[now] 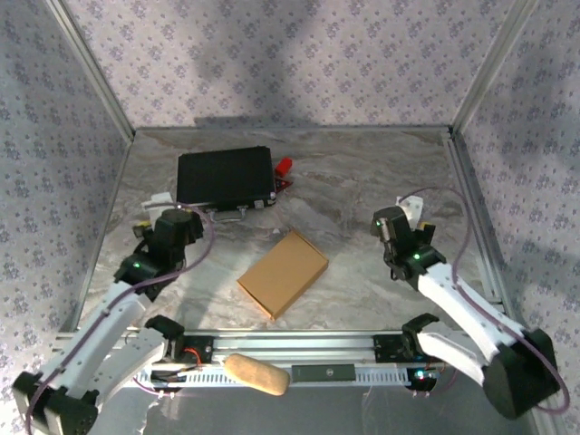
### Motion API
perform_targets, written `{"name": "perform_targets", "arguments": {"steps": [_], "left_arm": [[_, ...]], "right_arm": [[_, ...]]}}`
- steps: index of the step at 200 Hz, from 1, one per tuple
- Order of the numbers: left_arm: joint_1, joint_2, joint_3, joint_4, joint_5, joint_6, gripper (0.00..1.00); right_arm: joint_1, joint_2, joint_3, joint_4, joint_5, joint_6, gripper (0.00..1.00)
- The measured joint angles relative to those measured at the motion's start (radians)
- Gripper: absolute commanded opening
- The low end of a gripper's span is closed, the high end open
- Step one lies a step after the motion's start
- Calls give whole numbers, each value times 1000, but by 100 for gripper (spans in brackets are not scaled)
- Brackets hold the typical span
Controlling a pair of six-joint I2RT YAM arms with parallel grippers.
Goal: Fold the paper box
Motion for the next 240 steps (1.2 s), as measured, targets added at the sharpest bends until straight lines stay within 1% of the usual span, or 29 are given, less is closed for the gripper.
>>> {"name": "perform_targets", "arguments": {"steps": [18,26,38,53,71,85,119,140,155,176,202,222,240], "left_arm": [[106,5,-178,192,100,133,100],[157,16,-243,282,140,168,100],[229,51,-322,415,193,203,100],[315,122,-373,552,264,225,100],[380,241,-376,703,319,246,100],[403,336,-373,820,357,264,100],[423,511,-319,964,431,306,100],[436,557,-275,995,459,312,100],[442,585,-237,997,475,315,100],[442,575,-237,1027,486,320,100],[442,497,-301,1049,488,320,100],[442,433,-347,1052,489,319,100],[447,413,-368,1073,510,317,100]], "right_arm": [[-105,58,-60,128,-92,-90,99],[-134,61,-85,192,-119,-122,99],[-172,58,-135,338,-189,-173,99],[-222,76,-171,473,-259,-216,99],[-291,138,-190,620,-344,-256,99],[-328,172,-190,665,-406,-275,99],[-391,187,-212,802,-546,-312,99],[-460,227,-205,849,-612,-315,99],[-499,255,-188,844,-636,-313,99],[-512,251,-188,835,-634,-305,99],[-461,231,-248,857,-629,-303,99],[-418,280,-241,861,-627,-328,99],[-410,326,-231,882,-627,-355,99]]}}
